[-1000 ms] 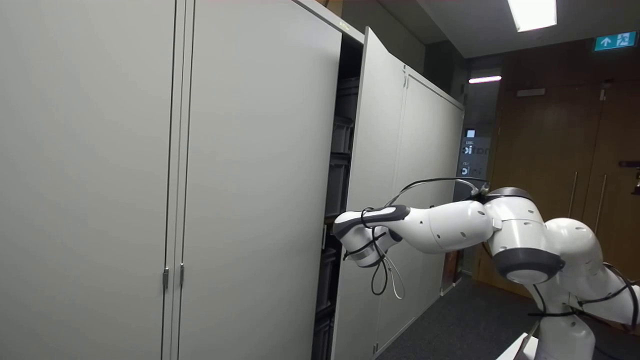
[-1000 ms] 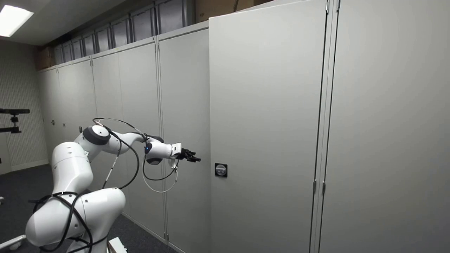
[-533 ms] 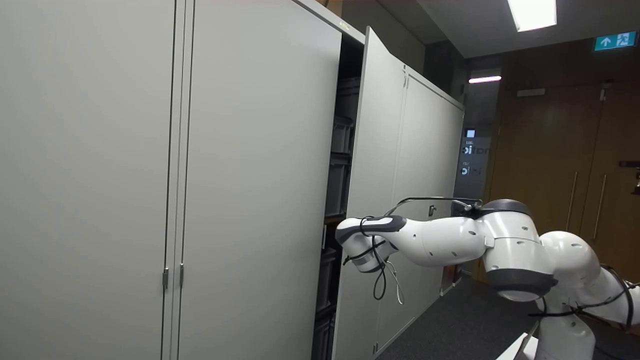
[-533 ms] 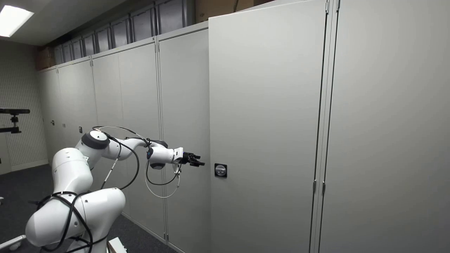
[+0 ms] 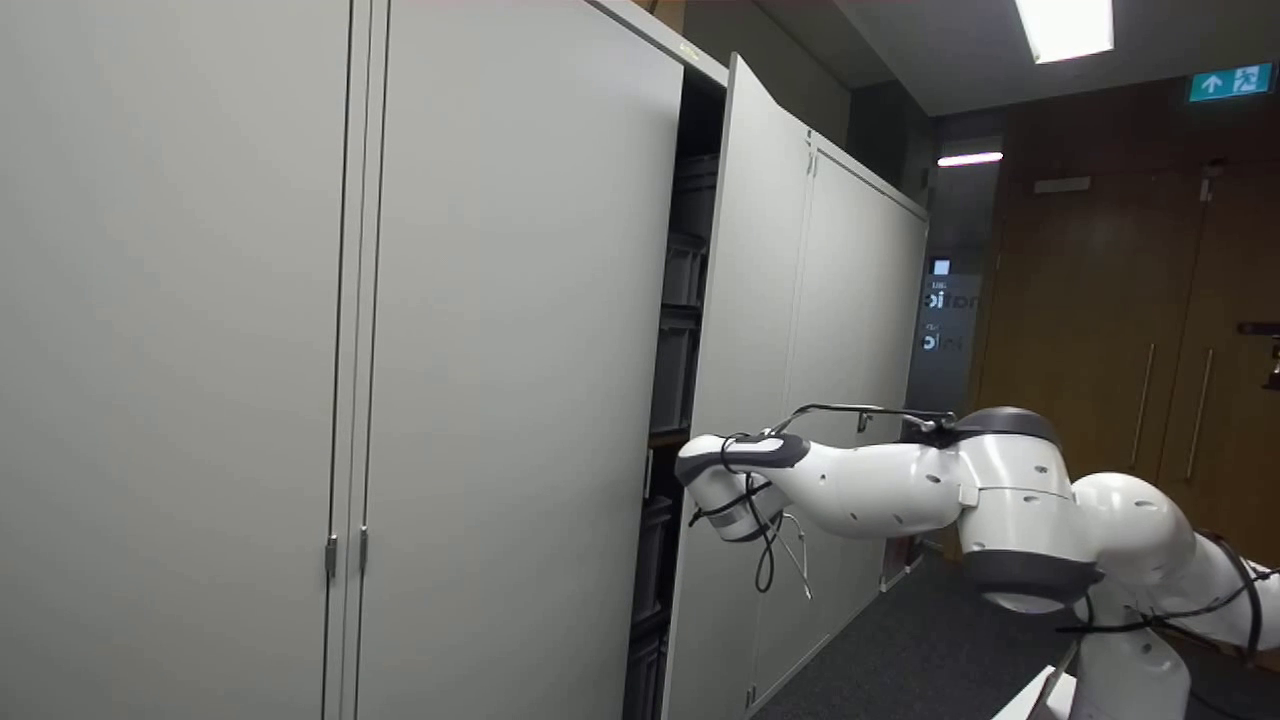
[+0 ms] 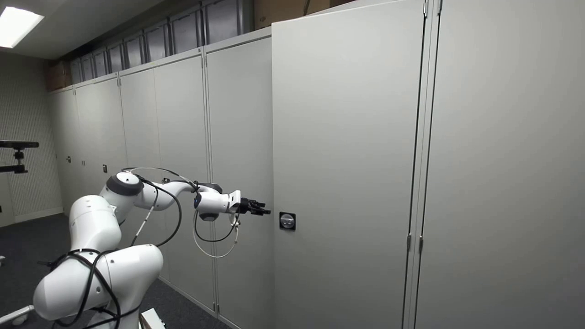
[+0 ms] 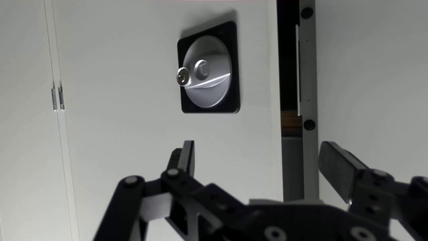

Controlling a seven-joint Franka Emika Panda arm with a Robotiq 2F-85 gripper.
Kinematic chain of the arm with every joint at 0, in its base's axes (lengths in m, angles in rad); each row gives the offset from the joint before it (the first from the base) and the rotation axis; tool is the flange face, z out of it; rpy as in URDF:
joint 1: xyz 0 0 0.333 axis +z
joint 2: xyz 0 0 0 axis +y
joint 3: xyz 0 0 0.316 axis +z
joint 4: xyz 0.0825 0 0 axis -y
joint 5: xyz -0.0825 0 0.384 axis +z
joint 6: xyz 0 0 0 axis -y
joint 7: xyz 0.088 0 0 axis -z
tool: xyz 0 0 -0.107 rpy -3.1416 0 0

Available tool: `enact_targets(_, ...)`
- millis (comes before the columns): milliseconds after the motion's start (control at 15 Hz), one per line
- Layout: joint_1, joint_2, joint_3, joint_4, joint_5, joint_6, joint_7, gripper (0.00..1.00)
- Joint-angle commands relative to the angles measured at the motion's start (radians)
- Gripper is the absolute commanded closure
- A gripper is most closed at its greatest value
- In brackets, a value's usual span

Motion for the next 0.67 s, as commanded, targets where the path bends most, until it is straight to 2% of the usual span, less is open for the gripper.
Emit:
enact_targets(0,-0.013,0.028,-0.044,0.013,0.062,0.002,-0.081,0.0)
enact_targets(600,-0.039,0.06,-0.069,0.068,0.14,0.002,-0.147,0.0)
